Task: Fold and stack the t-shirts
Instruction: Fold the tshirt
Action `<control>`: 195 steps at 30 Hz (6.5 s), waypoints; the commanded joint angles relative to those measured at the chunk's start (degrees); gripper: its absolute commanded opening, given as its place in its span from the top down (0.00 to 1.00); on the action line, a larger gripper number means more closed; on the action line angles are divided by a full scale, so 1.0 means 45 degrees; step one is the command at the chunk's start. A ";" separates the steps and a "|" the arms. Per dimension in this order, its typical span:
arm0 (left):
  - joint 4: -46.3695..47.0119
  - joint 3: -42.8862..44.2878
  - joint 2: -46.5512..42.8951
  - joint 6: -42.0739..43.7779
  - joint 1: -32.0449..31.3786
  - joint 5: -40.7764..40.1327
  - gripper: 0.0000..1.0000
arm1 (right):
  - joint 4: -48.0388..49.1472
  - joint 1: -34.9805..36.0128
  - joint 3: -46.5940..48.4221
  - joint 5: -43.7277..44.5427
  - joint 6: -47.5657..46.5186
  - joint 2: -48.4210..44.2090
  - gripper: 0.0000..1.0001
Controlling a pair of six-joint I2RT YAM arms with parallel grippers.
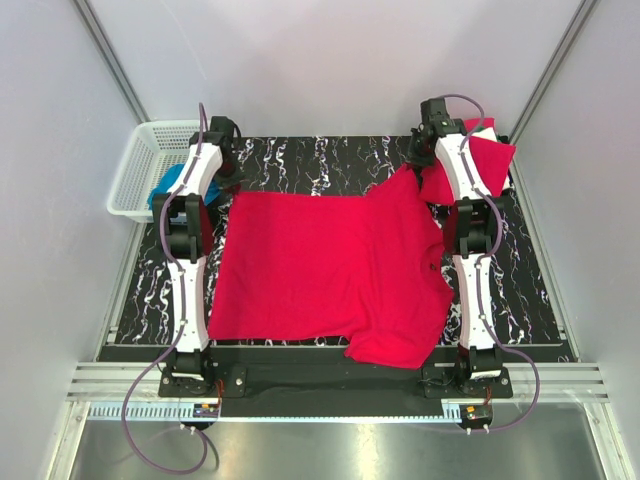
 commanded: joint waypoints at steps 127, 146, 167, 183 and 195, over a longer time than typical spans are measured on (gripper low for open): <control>0.0556 -0.6000 -0.6177 0.1355 -0.0591 -0.0363 1.00 | 0.1314 0.0990 -1.0277 0.1250 -0.0301 -0.9299 1.00; -0.0166 -0.6761 -0.6821 0.0516 -0.0591 -0.1010 1.00 | 0.0962 0.1323 -1.1960 0.1093 0.0167 -1.0470 1.00; -0.0499 -0.8128 -0.7642 0.0553 -0.0689 -0.0853 1.00 | 0.0806 0.1479 -1.3776 0.0820 0.0968 -1.1291 1.00; -0.0655 -0.9263 -0.7994 0.0456 -0.0689 -0.1515 1.00 | -0.0034 0.1499 -1.4128 0.1015 0.1261 -1.1272 1.00; -0.1221 -0.6667 -0.6531 -0.0189 -0.0708 -0.2083 1.00 | -0.0580 0.1460 -1.2197 0.1541 0.1144 -1.0806 1.00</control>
